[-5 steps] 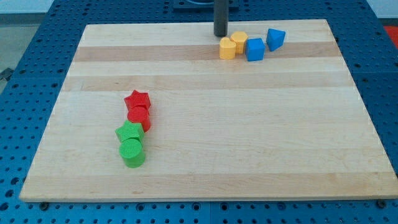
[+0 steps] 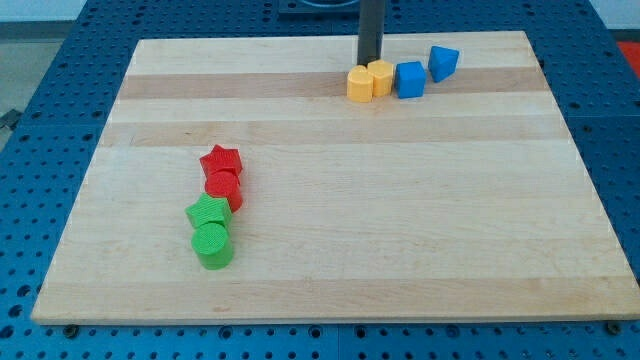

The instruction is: Move the yellow hexagon to the left side of the blue cube

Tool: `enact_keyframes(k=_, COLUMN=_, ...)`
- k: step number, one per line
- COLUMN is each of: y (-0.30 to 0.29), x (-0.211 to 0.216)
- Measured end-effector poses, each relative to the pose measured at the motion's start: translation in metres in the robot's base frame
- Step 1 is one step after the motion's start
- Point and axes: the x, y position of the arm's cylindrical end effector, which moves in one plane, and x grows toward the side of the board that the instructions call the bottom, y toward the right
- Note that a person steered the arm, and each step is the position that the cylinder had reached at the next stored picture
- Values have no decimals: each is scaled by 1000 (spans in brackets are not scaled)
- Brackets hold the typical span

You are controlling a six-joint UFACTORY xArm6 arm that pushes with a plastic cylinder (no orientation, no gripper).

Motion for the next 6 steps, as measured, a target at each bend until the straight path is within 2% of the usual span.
enact_keyframes(k=3, y=-2, x=2)
enact_keyframes(k=6, y=36, x=7)
